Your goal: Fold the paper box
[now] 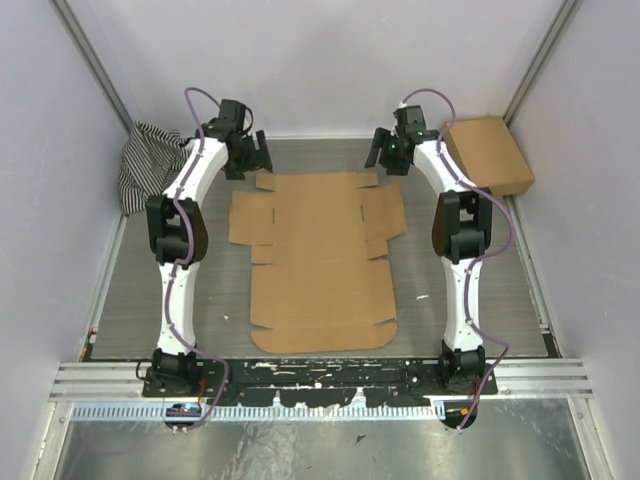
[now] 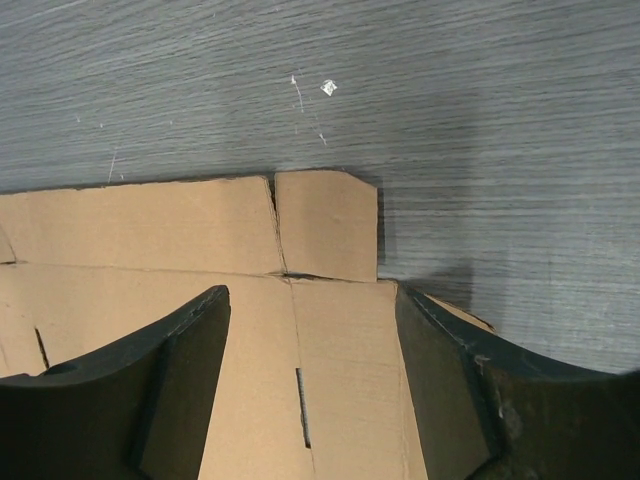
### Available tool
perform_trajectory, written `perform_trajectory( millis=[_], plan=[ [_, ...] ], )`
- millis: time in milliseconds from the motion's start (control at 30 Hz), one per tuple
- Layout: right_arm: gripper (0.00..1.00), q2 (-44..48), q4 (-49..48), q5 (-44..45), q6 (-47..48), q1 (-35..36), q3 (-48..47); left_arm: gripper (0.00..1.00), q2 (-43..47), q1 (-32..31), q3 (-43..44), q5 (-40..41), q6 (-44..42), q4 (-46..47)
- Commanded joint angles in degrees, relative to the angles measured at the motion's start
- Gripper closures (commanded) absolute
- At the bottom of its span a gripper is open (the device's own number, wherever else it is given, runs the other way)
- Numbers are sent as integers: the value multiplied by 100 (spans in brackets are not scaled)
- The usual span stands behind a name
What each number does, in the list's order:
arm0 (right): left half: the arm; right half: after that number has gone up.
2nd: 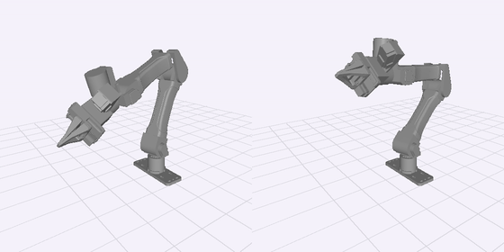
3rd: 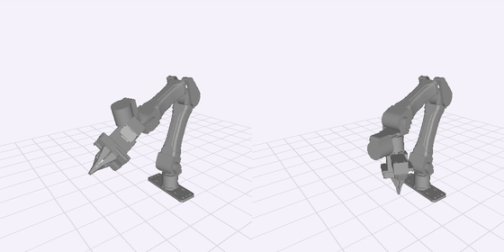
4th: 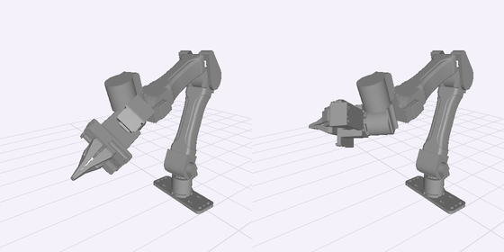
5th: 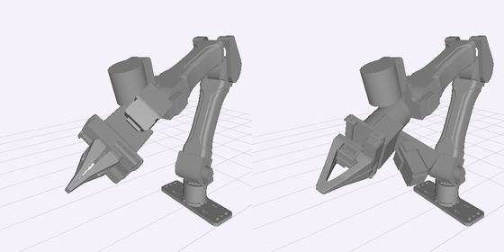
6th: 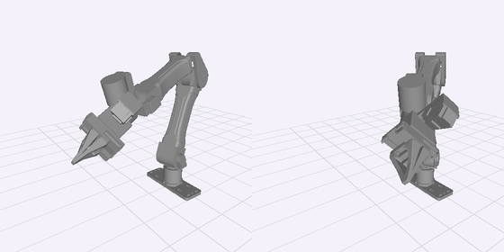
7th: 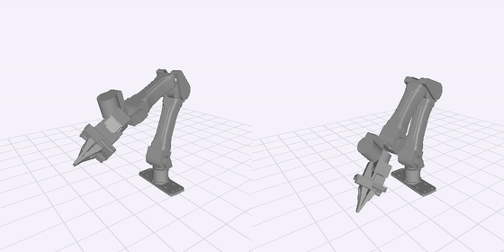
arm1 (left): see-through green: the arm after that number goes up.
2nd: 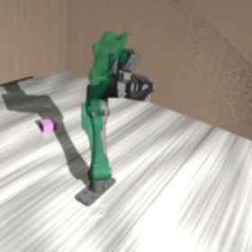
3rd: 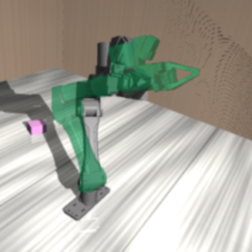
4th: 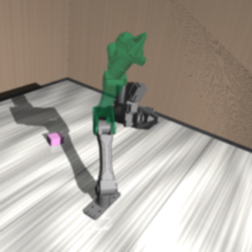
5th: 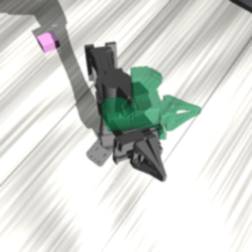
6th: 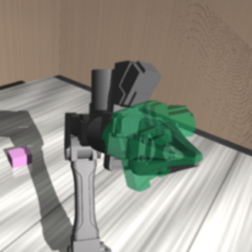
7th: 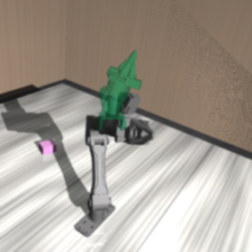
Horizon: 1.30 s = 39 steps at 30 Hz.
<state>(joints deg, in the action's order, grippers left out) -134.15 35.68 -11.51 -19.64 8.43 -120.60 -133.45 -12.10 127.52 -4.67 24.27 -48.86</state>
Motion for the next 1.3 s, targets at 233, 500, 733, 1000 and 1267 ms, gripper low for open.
perform_trajectory(
  millis=[233,500,733,1000,1267],
  plan=[
    [23,-349,-217,152,-75,93,-388,12,-345,30,216,342,-92,-128],
    [25,-510,-328,228,-28,124,-411,12,-607,36,160,351,-116,42],
    [28,-574,-500,98,-51,125,-426,12,-888,43,291,276,-107,126],
    [45,-775,-700,-82,-106,137,-483,16,-1123,50,455,151,-97,134],
    [47,-765,-713,-93,-128,135,-502,20,-1167,48,492,36,-49,324]
  ],
)
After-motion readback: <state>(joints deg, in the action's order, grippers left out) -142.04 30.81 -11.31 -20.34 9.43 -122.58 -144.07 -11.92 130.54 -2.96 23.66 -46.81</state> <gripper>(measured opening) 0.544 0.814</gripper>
